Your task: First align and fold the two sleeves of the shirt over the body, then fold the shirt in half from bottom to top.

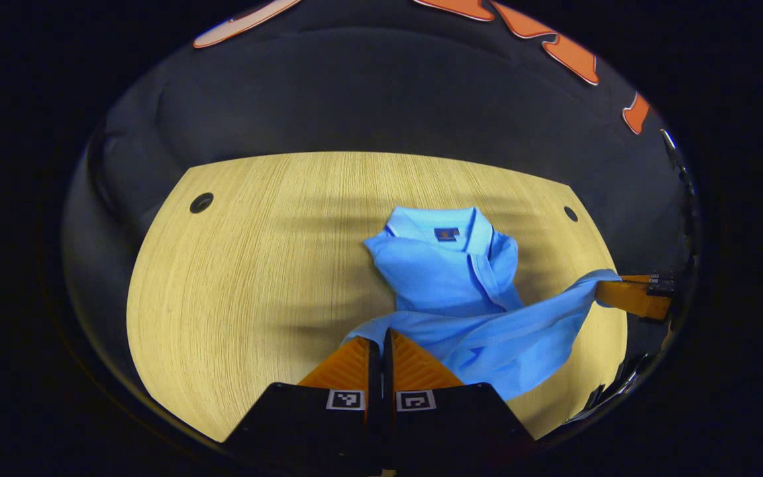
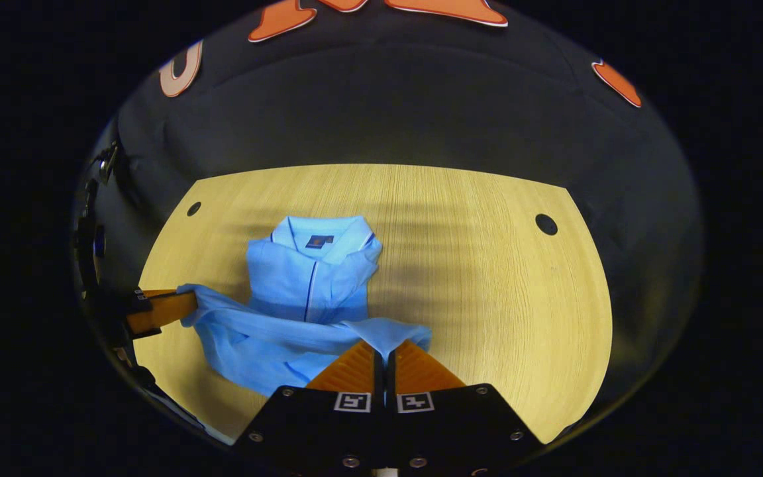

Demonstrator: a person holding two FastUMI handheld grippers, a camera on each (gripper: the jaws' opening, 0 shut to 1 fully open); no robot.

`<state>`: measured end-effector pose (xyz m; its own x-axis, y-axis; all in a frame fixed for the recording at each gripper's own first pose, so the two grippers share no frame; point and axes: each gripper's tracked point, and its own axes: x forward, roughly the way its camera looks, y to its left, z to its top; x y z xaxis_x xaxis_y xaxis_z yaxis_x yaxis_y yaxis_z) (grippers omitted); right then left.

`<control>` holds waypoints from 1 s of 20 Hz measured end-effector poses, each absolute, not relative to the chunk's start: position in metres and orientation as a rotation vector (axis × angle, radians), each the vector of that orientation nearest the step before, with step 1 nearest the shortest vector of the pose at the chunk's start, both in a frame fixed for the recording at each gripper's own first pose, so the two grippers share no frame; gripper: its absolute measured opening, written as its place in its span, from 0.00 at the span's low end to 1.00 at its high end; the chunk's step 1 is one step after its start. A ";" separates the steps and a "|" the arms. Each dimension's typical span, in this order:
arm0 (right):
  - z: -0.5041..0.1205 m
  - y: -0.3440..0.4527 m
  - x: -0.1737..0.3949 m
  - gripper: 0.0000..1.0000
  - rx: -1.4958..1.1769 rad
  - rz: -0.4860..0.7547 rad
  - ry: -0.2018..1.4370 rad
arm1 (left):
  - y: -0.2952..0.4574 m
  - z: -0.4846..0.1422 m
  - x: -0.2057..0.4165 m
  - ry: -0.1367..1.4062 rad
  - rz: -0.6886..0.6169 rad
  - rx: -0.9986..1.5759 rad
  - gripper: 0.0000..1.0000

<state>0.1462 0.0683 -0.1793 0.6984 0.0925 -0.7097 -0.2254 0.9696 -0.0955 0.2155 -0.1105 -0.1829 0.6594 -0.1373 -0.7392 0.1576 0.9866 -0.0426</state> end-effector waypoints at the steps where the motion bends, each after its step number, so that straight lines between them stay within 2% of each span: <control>1: -0.178 0.069 0.155 0.00 -0.187 0.182 0.772 | -0.111 -0.181 0.221 0.827 -0.166 0.031 0.03; 8: -0.173 0.081 0.223 0.00 -0.154 0.165 0.724 | -0.113 -0.181 0.288 0.788 -0.134 0.026 0.04; 12: -0.196 0.078 0.239 0.01 -0.117 0.146 0.766 | -0.112 -0.185 0.312 0.772 -0.123 0.031 0.04; 13: -0.199 0.077 0.241 0.03 -0.134 0.142 0.759 | -0.110 -0.193 0.314 0.773 -0.120 0.042 0.04; 14: -0.199 0.078 0.242 0.05 -0.142 0.151 0.748 | -0.107 -0.197 0.318 0.772 -0.105 0.050 0.09; 15: -0.198 0.081 0.246 0.11 -0.137 0.166 0.737 | -0.106 -0.202 0.319 0.782 -0.095 0.047 0.12; 16: -0.200 0.085 0.247 0.13 -0.121 0.183 0.738 | -0.104 -0.207 0.320 0.791 -0.083 0.041 0.12; 17: -0.201 0.087 0.249 0.31 -0.107 0.184 0.736 | -0.104 -0.207 0.317 0.794 -0.084 0.024 0.20; 18: -0.200 0.086 0.251 0.39 -0.102 0.177 0.732 | -0.103 -0.205 0.316 0.791 -0.081 0.007 0.22; 19: -0.198 0.083 0.251 0.58 -0.108 0.174 0.725 | -0.102 -0.203 0.315 0.783 -0.079 -0.005 0.24; 20: -0.195 0.081 0.247 0.78 -0.118 0.169 0.720 | -0.099 -0.200 0.314 0.772 -0.074 -0.009 0.45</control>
<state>0.2472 0.0808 -0.1950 0.7389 0.1133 -0.6642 -0.1944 0.9797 -0.0491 0.3143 -0.0992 -0.2001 0.7144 -0.0698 -0.6963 0.0630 0.9974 -0.0354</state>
